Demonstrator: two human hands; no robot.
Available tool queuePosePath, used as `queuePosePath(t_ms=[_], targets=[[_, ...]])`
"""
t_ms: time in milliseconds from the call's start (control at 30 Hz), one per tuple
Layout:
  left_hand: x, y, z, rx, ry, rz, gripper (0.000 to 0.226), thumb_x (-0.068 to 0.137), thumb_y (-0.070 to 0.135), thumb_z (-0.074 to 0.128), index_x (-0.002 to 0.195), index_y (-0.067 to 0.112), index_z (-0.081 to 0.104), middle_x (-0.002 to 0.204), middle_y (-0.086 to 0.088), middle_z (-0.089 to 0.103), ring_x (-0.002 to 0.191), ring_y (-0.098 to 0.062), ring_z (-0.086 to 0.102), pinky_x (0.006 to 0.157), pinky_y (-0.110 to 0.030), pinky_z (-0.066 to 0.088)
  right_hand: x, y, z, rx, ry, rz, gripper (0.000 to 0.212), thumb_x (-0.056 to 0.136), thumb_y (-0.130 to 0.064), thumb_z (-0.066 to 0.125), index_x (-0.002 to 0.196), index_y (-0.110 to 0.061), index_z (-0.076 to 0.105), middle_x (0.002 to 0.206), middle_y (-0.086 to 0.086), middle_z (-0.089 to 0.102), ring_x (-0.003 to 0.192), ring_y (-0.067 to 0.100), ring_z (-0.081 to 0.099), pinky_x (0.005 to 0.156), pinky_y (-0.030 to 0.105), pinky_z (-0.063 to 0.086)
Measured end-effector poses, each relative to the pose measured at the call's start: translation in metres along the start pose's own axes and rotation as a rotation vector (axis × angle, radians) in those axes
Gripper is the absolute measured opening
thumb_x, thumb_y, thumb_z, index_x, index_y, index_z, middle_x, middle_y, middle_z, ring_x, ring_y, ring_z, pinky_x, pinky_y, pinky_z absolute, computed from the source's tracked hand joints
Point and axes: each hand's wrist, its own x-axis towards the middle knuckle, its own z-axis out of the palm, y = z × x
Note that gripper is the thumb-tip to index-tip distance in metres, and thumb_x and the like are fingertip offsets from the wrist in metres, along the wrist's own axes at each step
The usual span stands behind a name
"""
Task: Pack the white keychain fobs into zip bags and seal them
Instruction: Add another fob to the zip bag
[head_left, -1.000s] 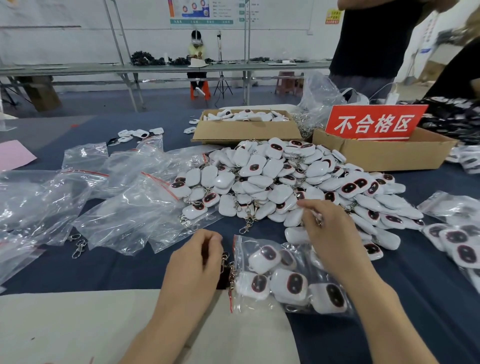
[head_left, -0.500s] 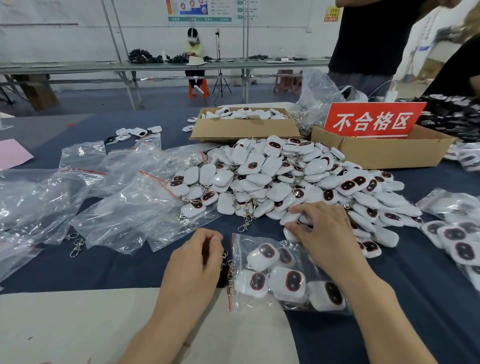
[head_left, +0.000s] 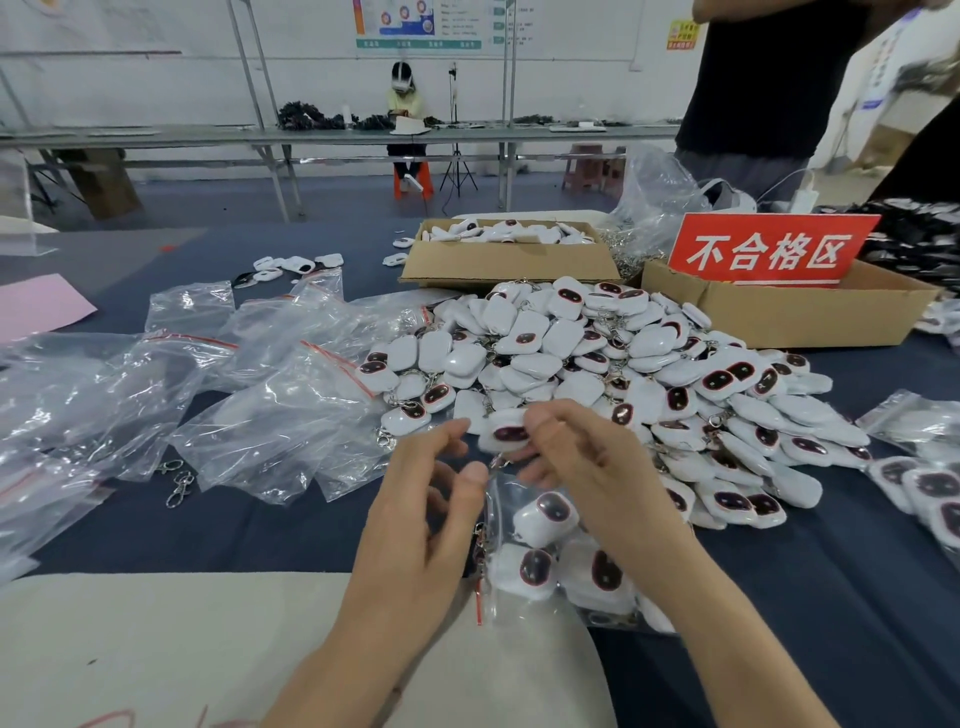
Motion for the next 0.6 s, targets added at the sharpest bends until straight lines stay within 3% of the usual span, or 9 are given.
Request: queuePosePath(t_ms=[100,200,400,500,600], targets=[[0.000,0.000,-0.001,-0.018,-0.026,-0.015,0.024,0.096,0.058,0.048,0.114,0.046,0.059,0.090,0.011,0.067,0.074,-0.011,0.064,0.062,-0.017,0.048,-0.005,-0.002,0.018,0.008,-0.056,0.001,0.027,0.089,-0.063,0.050,0.092,-0.043,0.069,0.077,-0.009,0.072,0.069,0.003,0.068,0.063,0.014,0.050],[0.003,0.000,-0.002,-0.082,-0.020,-0.066,0.025,0.093,0.056,0.051,0.103,0.037,0.064,0.071,0.007,0.062,0.058,-0.002,0.050,0.053,-0.016,0.040,-0.006,-0.002,0.026,0.013,-0.017,0.032,0.023,0.094,-0.055,0.052,0.089,-0.041,0.070,0.070,-0.007,0.071,0.064,0.002,0.065,0.063,0.012,0.049],[0.005,0.004,-0.006,-0.289,-0.022,-0.136,0.015,0.095,0.037,0.059,0.091,0.024,0.065,0.068,0.011,0.056,0.061,-0.006,0.048,0.057,-0.016,0.041,-0.006,-0.004,0.037,0.087,-0.005,0.085,0.016,0.097,-0.039,0.058,0.088,-0.040,0.071,0.070,-0.005,0.070,0.060,0.009,0.066,0.062,0.027,0.057],[0.006,0.003,-0.008,-0.308,-0.057,-0.171,0.020,0.094,0.039,0.059,0.090,0.020,0.061,0.068,0.007,0.048,0.063,-0.011,0.044,0.060,-0.025,0.039,-0.007,-0.004,0.037,0.117,-0.018,0.084,0.018,0.097,-0.035,0.058,0.086,-0.041,0.071,0.067,-0.007,0.070,0.060,0.007,0.066,0.061,0.020,0.054],[0.007,0.002,-0.009,-0.300,-0.060,-0.182,0.027,0.091,0.044,0.059,0.088,0.017,0.059,0.070,-0.002,0.043,0.064,-0.010,0.042,0.061,-0.025,0.039,-0.008,-0.006,0.036,0.130,-0.035,0.090,0.022,0.098,-0.031,0.058,0.084,-0.039,0.072,0.066,-0.009,0.069,0.059,0.005,0.065,0.060,0.013,0.049]])
